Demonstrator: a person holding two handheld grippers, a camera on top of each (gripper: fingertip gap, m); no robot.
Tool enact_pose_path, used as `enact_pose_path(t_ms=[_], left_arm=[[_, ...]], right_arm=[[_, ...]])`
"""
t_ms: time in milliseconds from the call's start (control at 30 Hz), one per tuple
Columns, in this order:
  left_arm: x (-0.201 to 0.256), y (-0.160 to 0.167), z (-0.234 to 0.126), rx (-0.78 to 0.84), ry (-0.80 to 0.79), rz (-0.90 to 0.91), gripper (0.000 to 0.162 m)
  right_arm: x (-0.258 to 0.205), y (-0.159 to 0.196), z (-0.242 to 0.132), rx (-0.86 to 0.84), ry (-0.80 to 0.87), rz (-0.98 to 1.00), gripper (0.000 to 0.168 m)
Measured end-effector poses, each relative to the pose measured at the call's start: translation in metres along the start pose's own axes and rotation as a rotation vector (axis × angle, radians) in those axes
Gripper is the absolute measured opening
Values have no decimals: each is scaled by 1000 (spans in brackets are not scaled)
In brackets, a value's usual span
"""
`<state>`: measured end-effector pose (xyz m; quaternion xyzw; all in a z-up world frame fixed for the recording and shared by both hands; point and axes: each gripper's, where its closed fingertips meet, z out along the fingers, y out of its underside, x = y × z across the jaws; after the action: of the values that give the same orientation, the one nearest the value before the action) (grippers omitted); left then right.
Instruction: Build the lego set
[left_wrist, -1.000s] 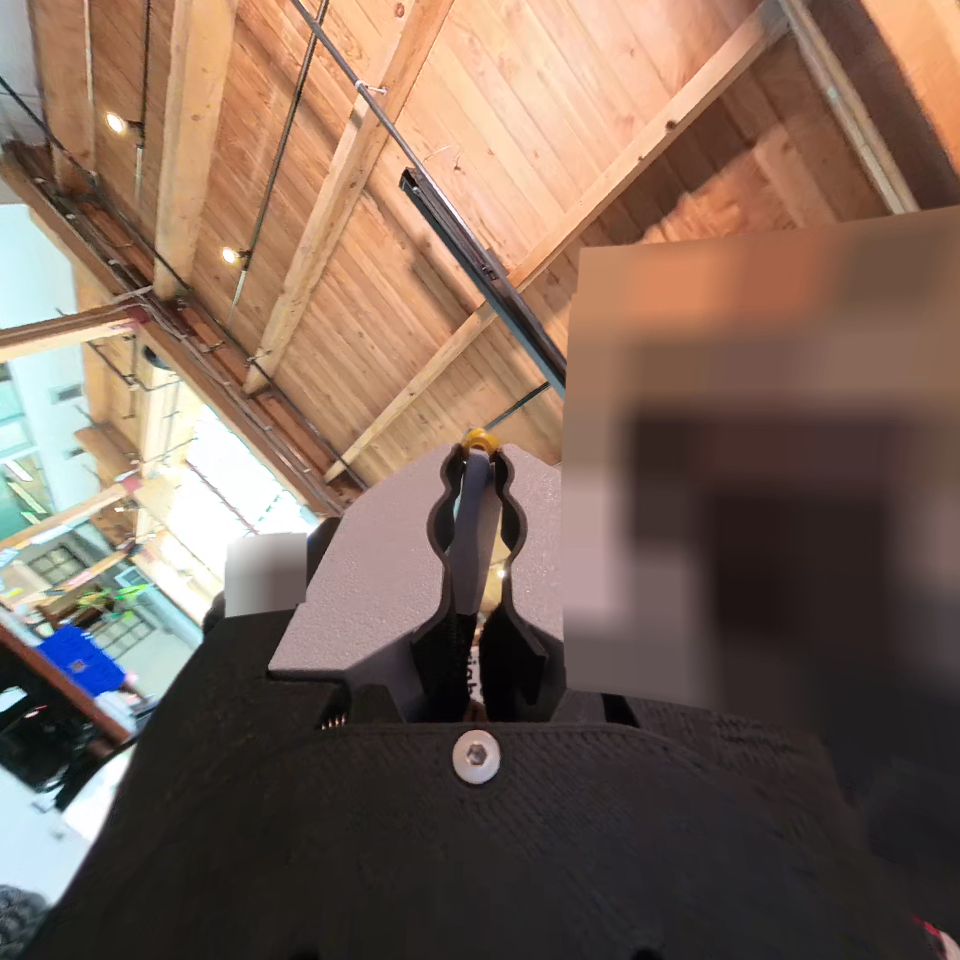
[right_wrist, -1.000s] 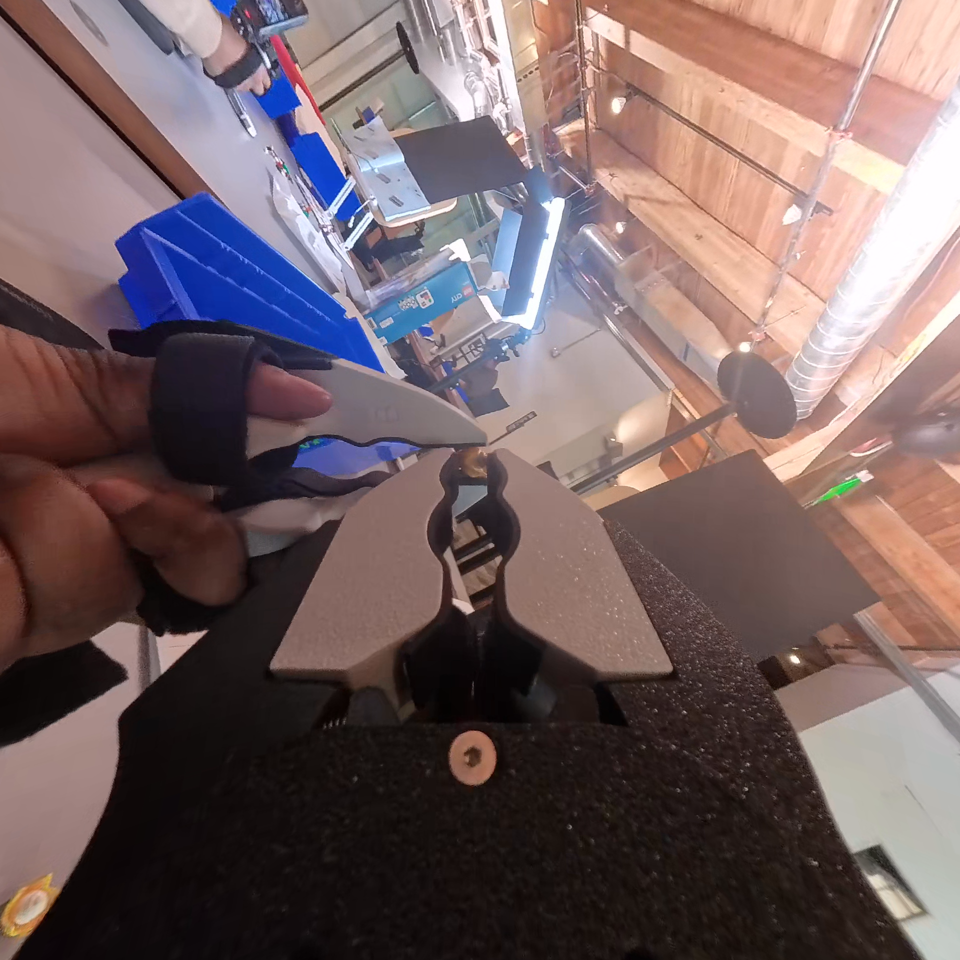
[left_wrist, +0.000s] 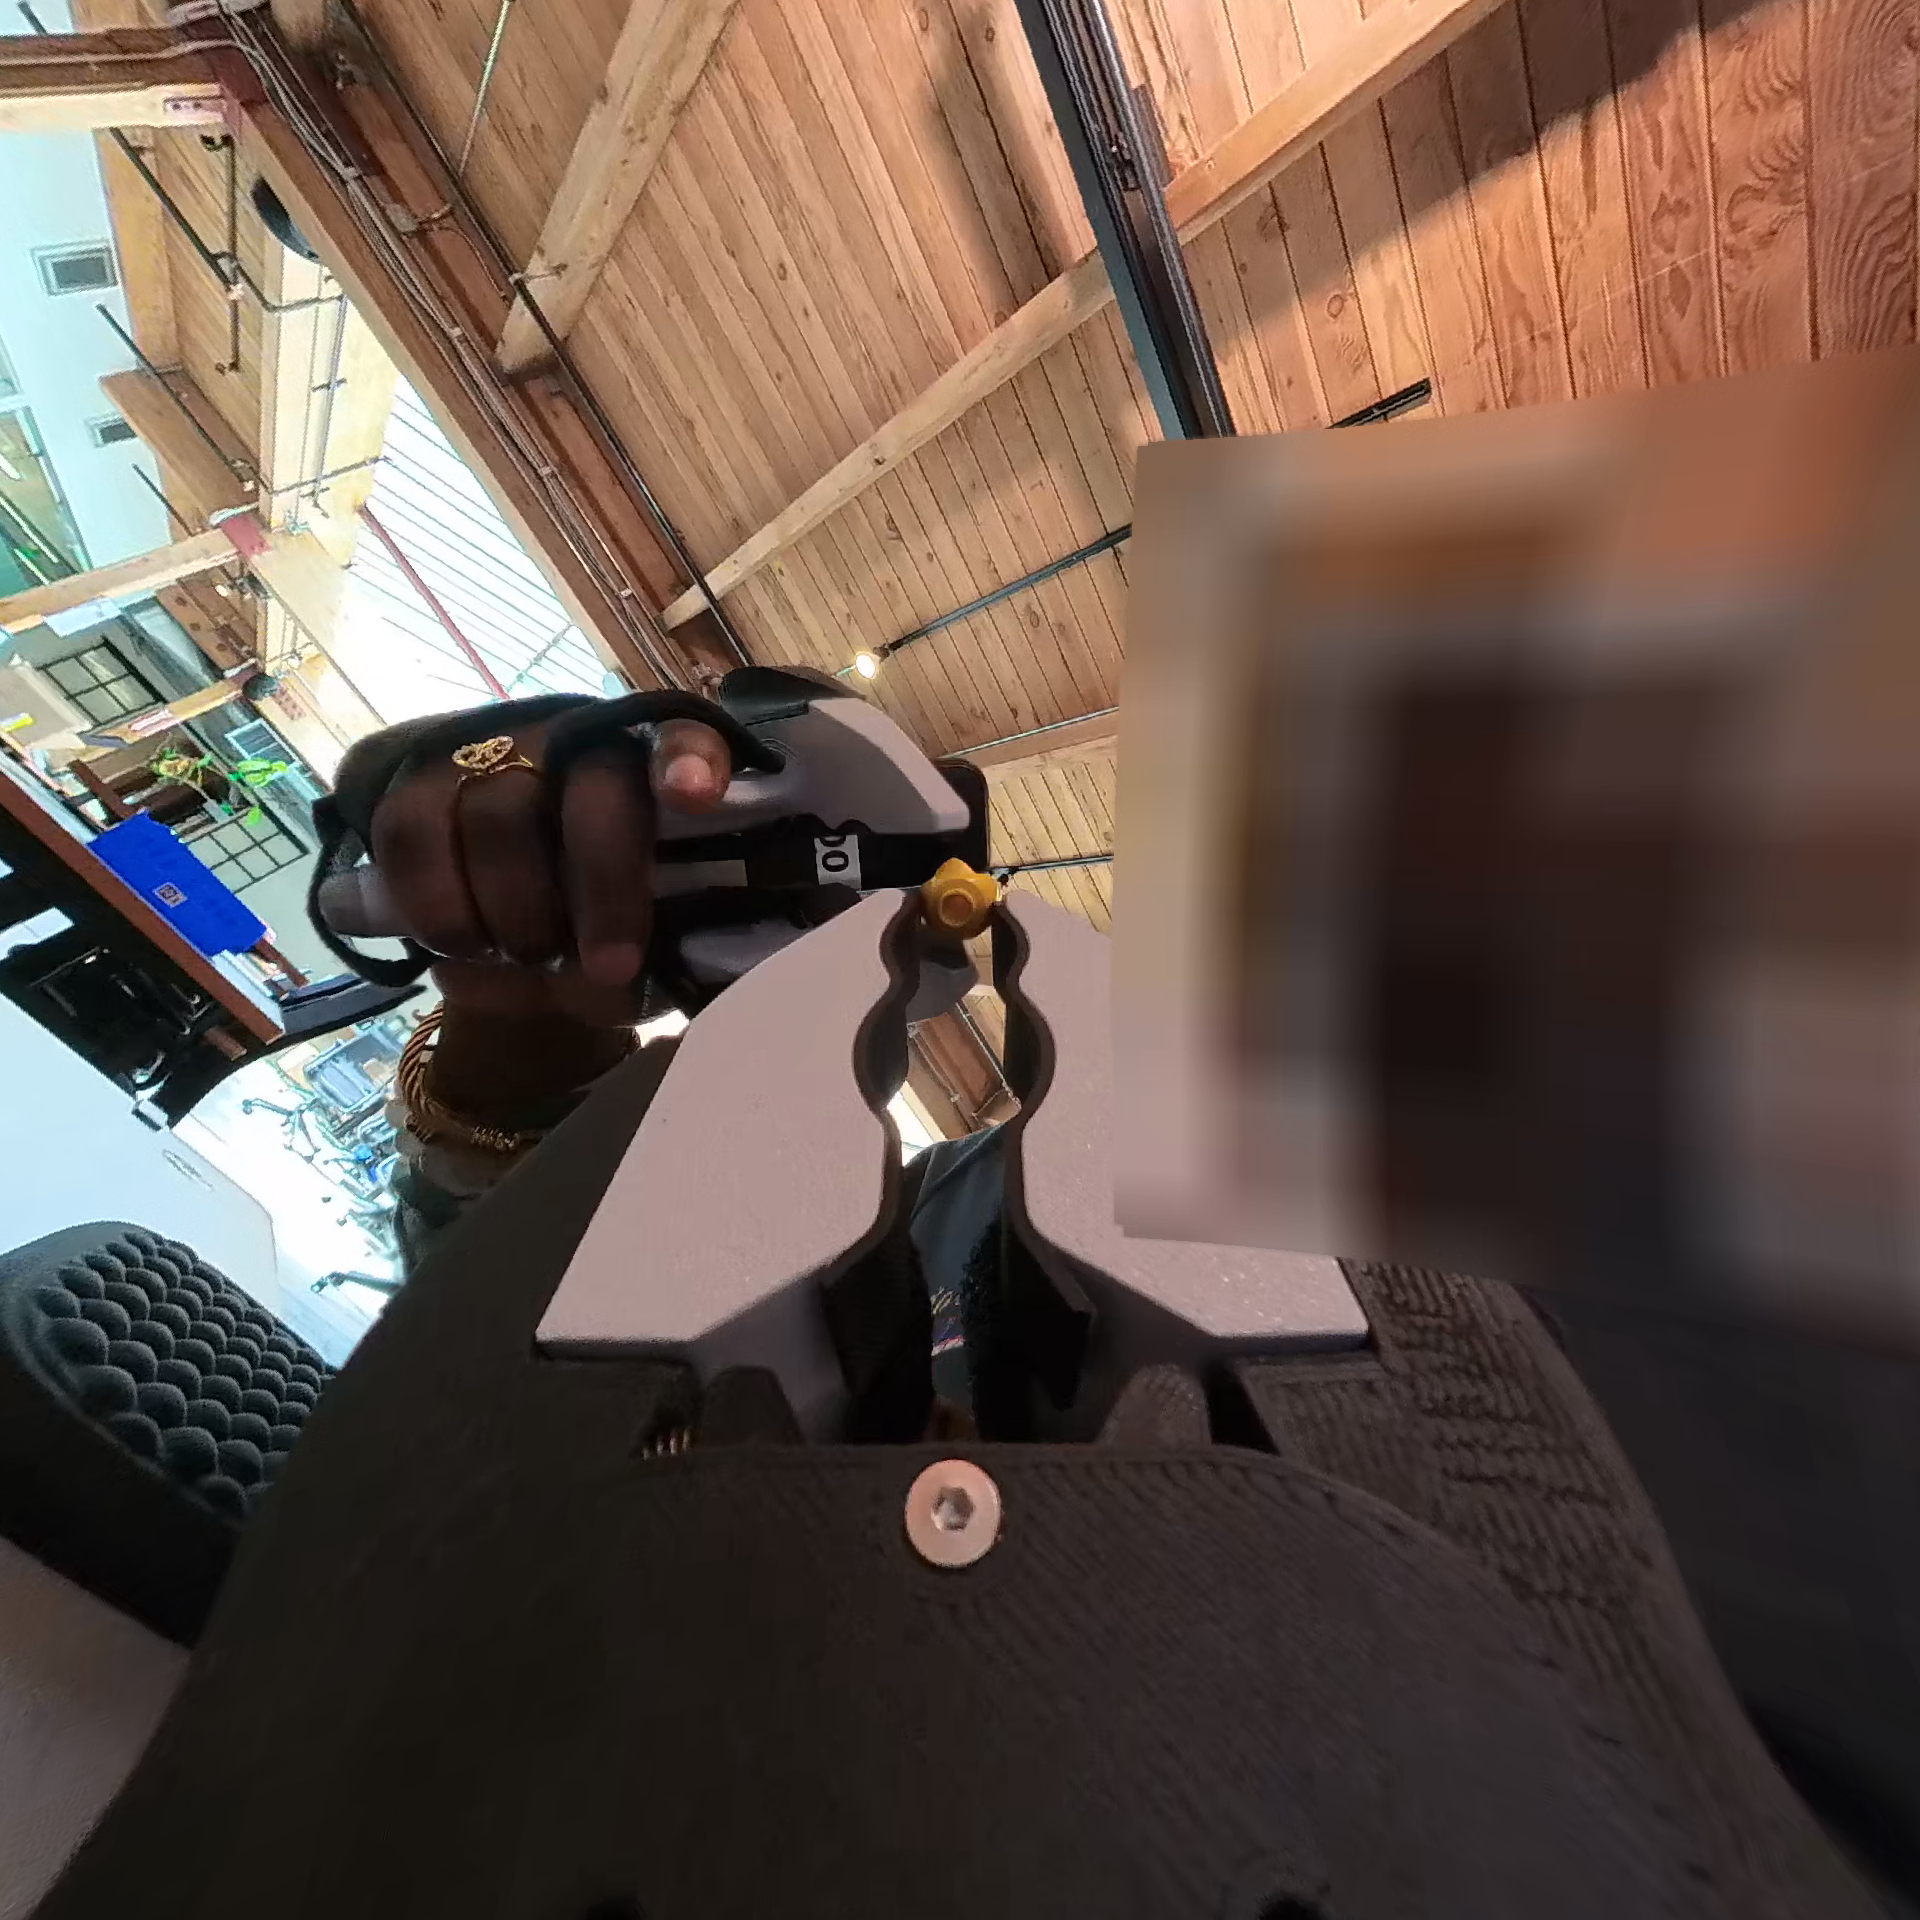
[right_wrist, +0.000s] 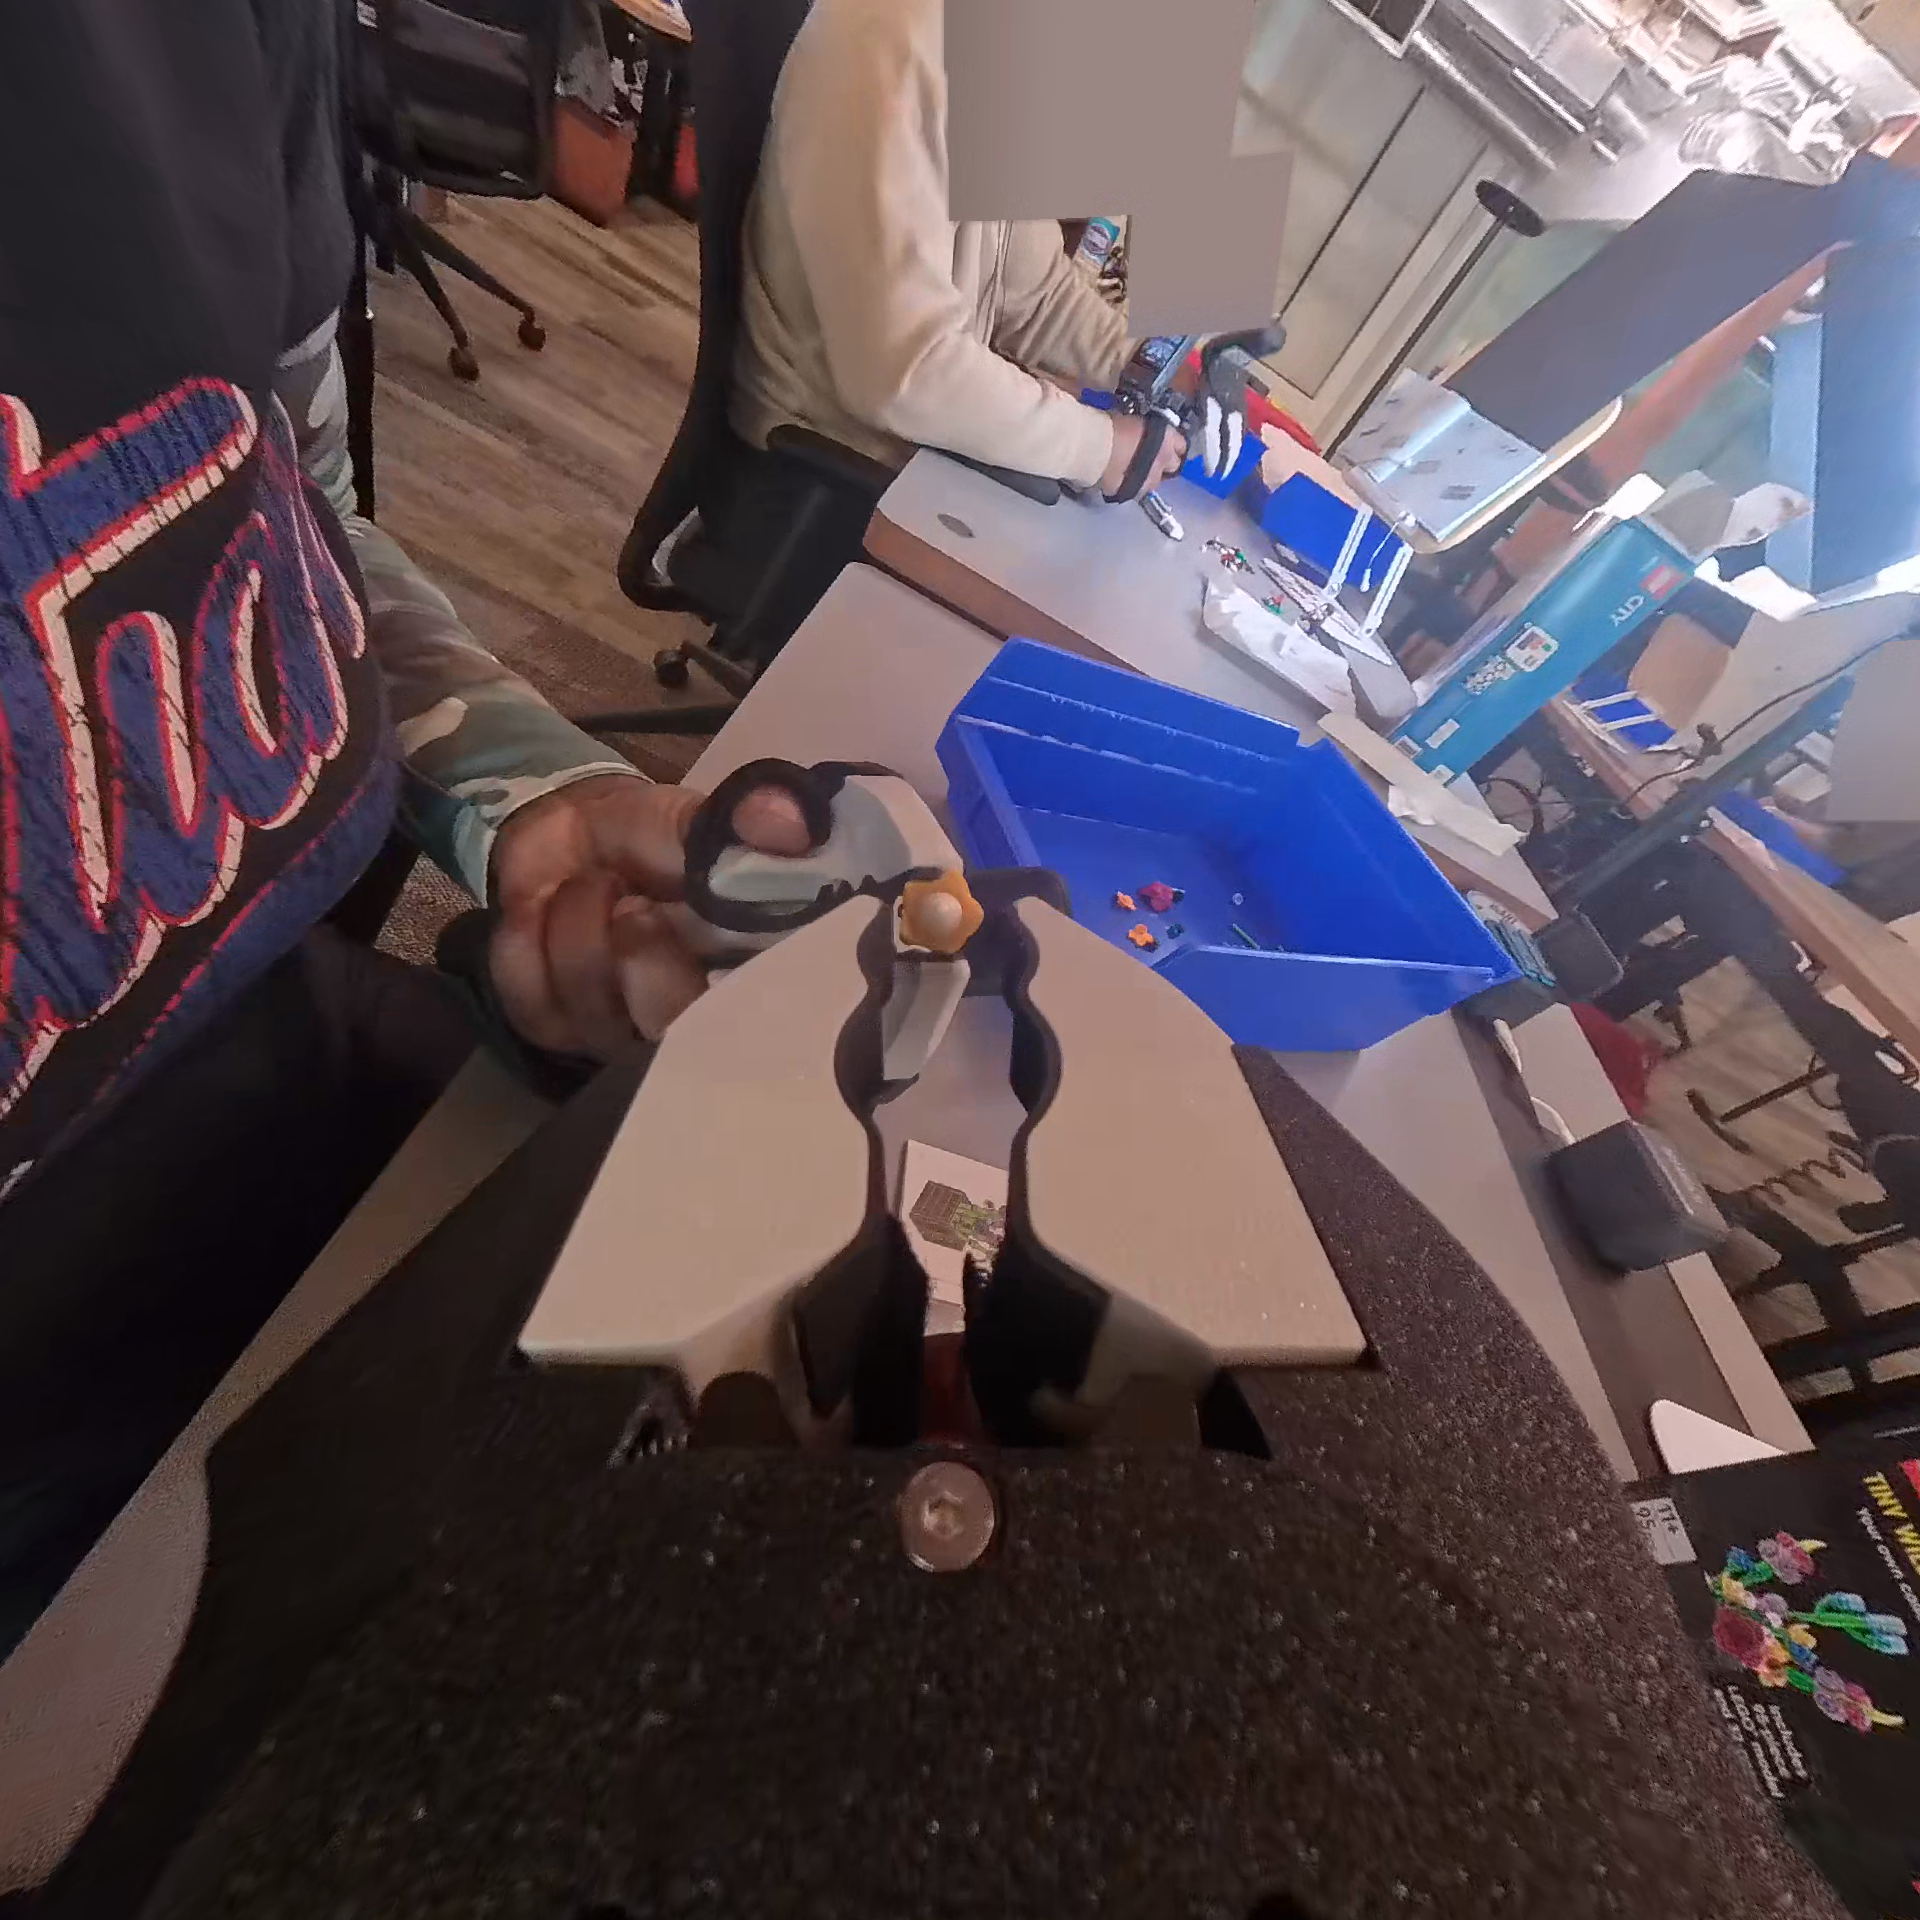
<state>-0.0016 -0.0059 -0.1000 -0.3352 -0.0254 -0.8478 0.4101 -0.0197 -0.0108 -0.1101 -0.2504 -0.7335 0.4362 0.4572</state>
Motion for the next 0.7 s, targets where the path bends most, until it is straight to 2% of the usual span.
enact_pose_path(t_ms=[167, 267, 333, 433, 467, 600, 700], left_arm=[[-6, -1, 0, -20, -36, 12, 14], [-13, -12, -7, -71, -164, 152, 29], [-26, -17, -20, -195, -363, 385, 30], [-58, -33, -59, -464, -793, 820, 31], [-60, -34, -64, -529, -842, 883, 31], [-73, -20, -74, -715, -902, 867, 31], [-79, -15, -78, -775, -938, 874, 31]], right_arm=[[1, 3, -4, -14, 34, -25, 14], [11, 5, -25, -7, 106, 57, 14], [9, 31, -39, -128, 123, 153, 14], [-12, 92, -50, -400, 111, 295, 14], [-24, 110, -50, -479, 83, 338, 14], [-63, 162, -49, -699, -18, 437, 15], [-71, 176, -49, -763, -37, 455, 15]])
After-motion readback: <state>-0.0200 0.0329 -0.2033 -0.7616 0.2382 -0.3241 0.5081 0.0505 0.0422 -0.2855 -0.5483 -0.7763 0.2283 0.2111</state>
